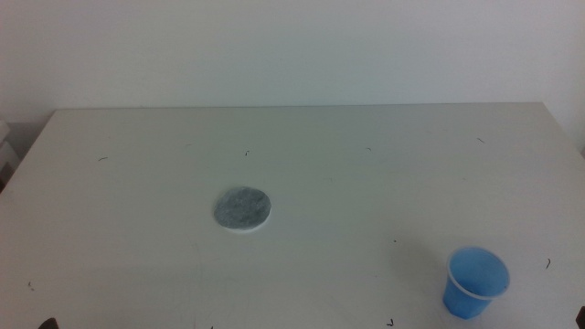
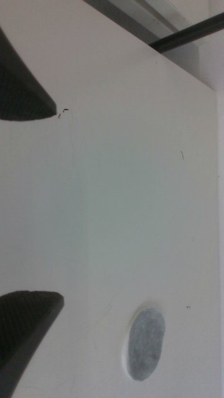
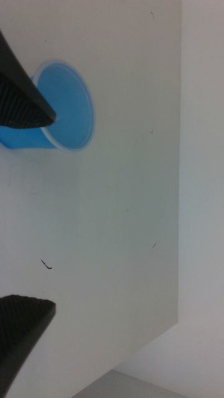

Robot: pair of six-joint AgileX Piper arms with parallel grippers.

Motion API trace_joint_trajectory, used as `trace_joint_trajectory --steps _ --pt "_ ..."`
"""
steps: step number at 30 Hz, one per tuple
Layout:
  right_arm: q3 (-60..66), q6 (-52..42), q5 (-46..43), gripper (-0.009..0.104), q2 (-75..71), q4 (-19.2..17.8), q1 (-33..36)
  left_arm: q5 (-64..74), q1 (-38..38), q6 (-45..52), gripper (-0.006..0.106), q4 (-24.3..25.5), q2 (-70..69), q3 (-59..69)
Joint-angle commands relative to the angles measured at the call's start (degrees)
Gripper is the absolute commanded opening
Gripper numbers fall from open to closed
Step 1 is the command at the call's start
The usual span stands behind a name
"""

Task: Place an empty cup on a cup mat.

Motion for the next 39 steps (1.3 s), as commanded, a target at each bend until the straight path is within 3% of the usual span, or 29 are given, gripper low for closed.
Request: trace_joint_trajectory --steps 1,7,12,29,34,39 --pt "-0.36 -0.6 -4.55 0.094 -1.53 -0.4 -0.39 -3.81 0.06 -0.21 0.105 0.06 -0.75 -0.34" --pt "-0.36 -0.6 -4.75 0.094 -1.53 -1.72 -0.39 -3.81 0.06 -0.21 0.105 0.06 -0.75 -0.34" --pt "-5.53 -0.6 -1.71 0.094 0.18 -0.46 -0.39 -3.81 0.06 -0.21 0.105 0.06 -0.75 -0.34" --pt "-29.25 -0.6 16.08 0.094 19.94 -0.53 -0.39 -3.81 0.06 -0.21 0.105 0.06 -0.75 -0.34" --pt "-35.79 0.0 17.84 0.094 26.13 0.08 -0.39 -3.81 0.06 -0.21 0.105 0.06 -0.75 -0.34" --pt "-43.91 2.41 29.15 0.094 31.73 0.89 -0.39 -3.81 0.06 -0.21 0.105 0.06 -0.75 -0.34"
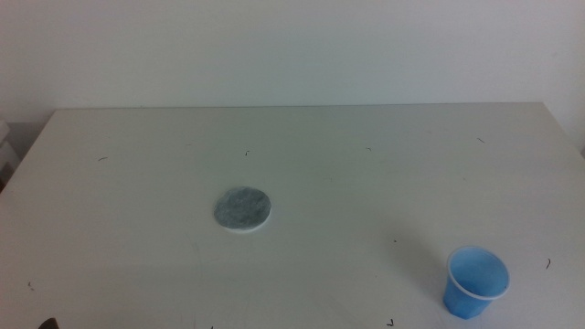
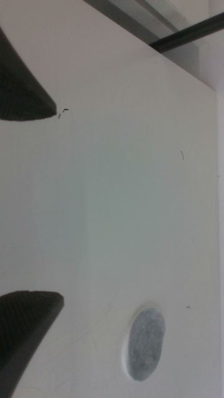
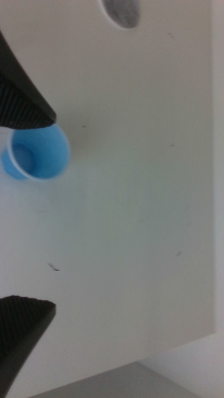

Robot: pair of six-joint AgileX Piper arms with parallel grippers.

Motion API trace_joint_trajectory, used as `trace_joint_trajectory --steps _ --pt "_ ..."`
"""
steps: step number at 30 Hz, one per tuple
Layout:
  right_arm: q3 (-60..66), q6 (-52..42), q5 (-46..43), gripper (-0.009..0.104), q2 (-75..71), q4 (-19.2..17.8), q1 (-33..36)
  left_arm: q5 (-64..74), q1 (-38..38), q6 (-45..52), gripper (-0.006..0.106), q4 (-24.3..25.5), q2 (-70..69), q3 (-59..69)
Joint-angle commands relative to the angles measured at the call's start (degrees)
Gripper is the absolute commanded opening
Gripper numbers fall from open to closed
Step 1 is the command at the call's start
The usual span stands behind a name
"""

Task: Place an empty cup on a cup mat.

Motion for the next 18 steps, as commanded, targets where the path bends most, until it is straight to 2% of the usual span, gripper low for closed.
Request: trace_joint_trajectory --steps 1,5,10,18 --pt "-5.51 0.27 2.07 0.094 3.04 0.18 -0.39 -3.81 0.06 -0.21 0.105 0.06 -0.75 -0.34" --pt "-13.19 0.99 10.24 0.094 8.57 2.02 -0.39 -3.81 0.06 -0.21 0.105 0.06 -0.75 -0.34" --pt "-21.05 5.99 19.68 0.094 15.8 2.1 -0.39 -3.81 0.06 -0.21 0.105 0.06 -0.75 -0.34" --pt "-26.73 7.67 25.84 0.094 26.02 2.0 -0.39 -3.81 0.06 -0.21 0.105 0.06 -0.75 -0.34"
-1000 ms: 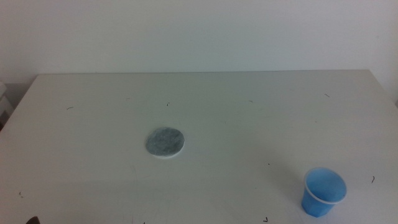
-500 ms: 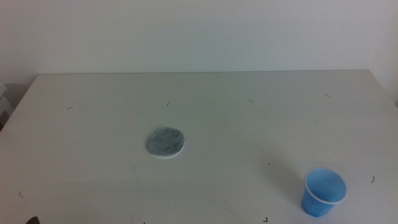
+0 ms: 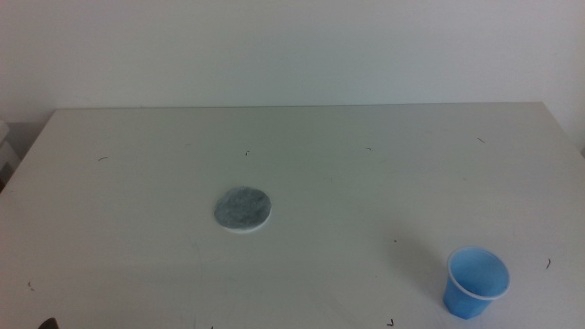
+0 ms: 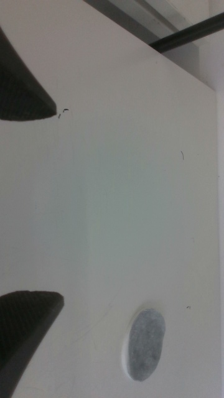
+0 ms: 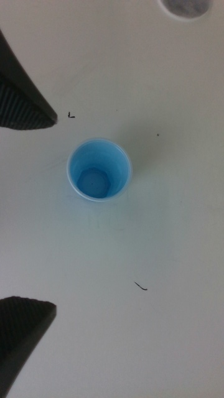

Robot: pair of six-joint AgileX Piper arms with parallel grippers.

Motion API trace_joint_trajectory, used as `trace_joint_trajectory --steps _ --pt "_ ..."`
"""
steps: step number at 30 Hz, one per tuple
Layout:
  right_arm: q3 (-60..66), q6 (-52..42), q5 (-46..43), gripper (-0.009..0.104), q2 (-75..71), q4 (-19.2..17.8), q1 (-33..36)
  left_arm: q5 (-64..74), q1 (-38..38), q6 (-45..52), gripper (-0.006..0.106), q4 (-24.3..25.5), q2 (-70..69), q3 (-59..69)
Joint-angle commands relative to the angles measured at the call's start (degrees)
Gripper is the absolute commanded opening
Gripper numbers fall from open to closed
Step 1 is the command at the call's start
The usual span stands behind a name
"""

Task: Place an empty cup on a cup mat.

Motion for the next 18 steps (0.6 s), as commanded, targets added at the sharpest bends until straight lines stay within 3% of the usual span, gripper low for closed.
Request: trace_joint_trajectory --steps 1,7,13,18 --pt "-2.51 0.12 0.23 0.094 2.24 -0.15 -0.39 -3.81 0.06 -0.21 0.105 0.06 -0.75 -0.34" --pt "-2.5 0.54 -0.03 0.094 7.85 -0.4 1.19 -3.81 0.06 -0.21 0.105 0.06 -0.75 -0.34" --pt "-2.33 0.54 -1.02 0.094 12.29 -4.7 6.83 -3.81 0.06 -0.21 0.105 0.06 -0.75 -0.34" --pt "-2.33 1.89 -2.49 0.094 16.21 -4.68 10.05 -3.81 0.06 -0.21 0.105 0.06 -0.75 -0.34"
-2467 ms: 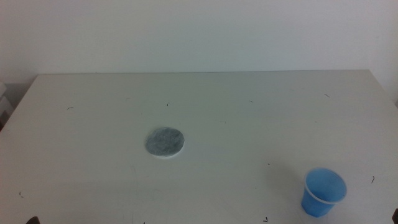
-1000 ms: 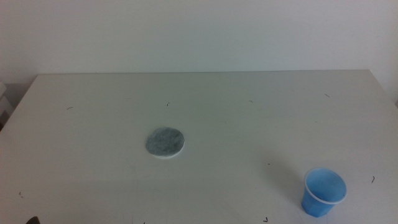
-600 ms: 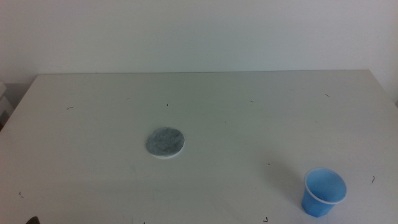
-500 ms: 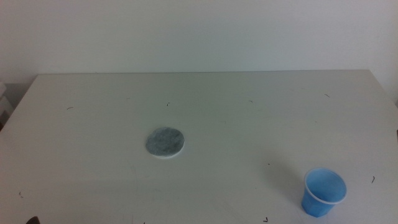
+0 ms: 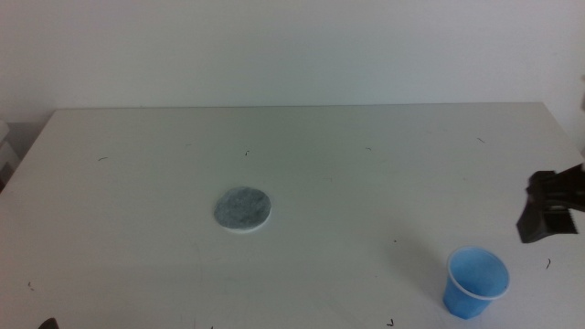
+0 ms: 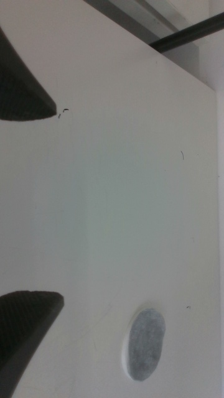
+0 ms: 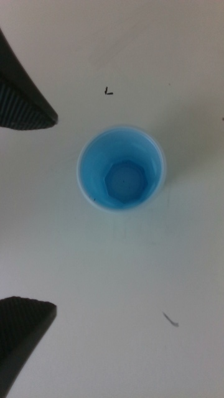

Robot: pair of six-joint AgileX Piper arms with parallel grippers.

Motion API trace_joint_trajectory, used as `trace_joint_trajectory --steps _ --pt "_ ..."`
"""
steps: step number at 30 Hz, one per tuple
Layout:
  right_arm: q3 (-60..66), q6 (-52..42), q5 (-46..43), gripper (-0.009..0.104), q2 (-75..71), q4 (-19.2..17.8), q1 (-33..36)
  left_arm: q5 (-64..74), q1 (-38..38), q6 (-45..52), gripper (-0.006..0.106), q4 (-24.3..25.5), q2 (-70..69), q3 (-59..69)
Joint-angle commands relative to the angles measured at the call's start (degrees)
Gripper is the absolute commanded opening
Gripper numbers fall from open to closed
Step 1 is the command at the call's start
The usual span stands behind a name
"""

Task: Place an empty cup on a cup mat.

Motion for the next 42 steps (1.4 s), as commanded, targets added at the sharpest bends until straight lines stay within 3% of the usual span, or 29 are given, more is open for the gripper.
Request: trace_joint_trajectory --steps 1,10,20,27,34,42 --pt "-1.64 1.6 -2.05 0.094 0.59 -0.81 1.3 -3.81 0.06 -0.21 0.105 0.06 -0.75 -0.34" --pt "3.0 9.89 -7.69 0.094 5.57 -1.08 2.33 -3.81 0.06 -0.21 0.105 0.06 -0.75 -0.34" --pt "10.08 13.74 -18.69 0.094 10.17 -4.65 2.2 -3.81 0.06 -0.21 0.105 0.06 -0.75 -0.34" --pt "10.77 14.56 -22.25 0.088 14.93 -4.88 2.2 -3.81 0.06 -0.21 0.105 0.06 -0.75 -0.34" --pt "10.77 14.56 -23.81 0.07 18.83 -4.07 2.2 -3.81 0.06 -0.21 0.105 0.06 -0.75 -0.34" --pt "10.83 14.5 -25.31 0.029 20.11 -3.95 2.25 -3.81 0.06 -0.21 0.105 0.06 -0.75 -0.34"
